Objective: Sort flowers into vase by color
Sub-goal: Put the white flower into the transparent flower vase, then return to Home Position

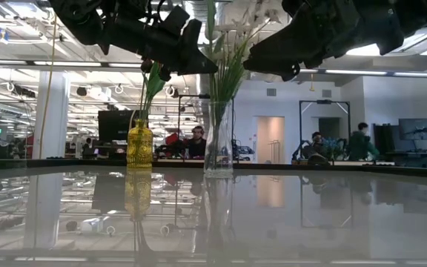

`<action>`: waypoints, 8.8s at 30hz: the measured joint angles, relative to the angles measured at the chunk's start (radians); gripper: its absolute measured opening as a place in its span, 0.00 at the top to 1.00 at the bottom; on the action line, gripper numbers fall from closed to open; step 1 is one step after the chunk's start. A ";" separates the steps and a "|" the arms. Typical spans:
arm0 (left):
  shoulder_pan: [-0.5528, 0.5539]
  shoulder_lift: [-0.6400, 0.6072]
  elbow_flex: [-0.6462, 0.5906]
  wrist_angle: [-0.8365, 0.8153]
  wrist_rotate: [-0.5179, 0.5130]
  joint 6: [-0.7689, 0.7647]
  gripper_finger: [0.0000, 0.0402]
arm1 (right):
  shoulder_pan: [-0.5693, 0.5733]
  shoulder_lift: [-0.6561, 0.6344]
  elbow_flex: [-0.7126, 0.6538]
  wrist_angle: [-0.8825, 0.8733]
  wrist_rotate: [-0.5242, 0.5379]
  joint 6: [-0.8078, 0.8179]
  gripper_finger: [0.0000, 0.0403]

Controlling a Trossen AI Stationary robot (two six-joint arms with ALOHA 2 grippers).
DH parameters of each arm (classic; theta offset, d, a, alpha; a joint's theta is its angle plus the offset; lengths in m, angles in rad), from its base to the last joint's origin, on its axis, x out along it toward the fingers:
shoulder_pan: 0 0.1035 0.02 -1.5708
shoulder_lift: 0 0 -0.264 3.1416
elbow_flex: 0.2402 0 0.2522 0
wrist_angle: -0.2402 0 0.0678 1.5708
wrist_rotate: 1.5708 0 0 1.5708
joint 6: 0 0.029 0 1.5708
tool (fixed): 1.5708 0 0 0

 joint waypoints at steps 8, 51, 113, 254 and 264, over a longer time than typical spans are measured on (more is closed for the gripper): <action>0.018 0.000 0.000 -0.029 0.000 -0.023 1.00 | 0.000 0.000 0.000 0.000 0.000 0.008 0.39; 0.011 -0.137 0.000 -0.319 0.055 0.002 0.67 | -0.043 -0.052 0.000 -0.035 0.003 0.035 0.39; -0.461 -1.066 -0.679 -0.331 -0.103 -0.109 0.67 | -0.024 -0.239 -0.011 -0.427 0.026 0.146 0.57; -0.461 -1.420 -0.731 -0.560 -0.096 -0.257 0.67 | -0.315 -1.114 -0.612 -0.494 -0.001 0.035 0.88; -0.461 -1.420 -0.731 -0.560 -0.097 -0.257 0.67 | -0.315 -1.114 -0.612 -0.494 -0.001 0.035 0.88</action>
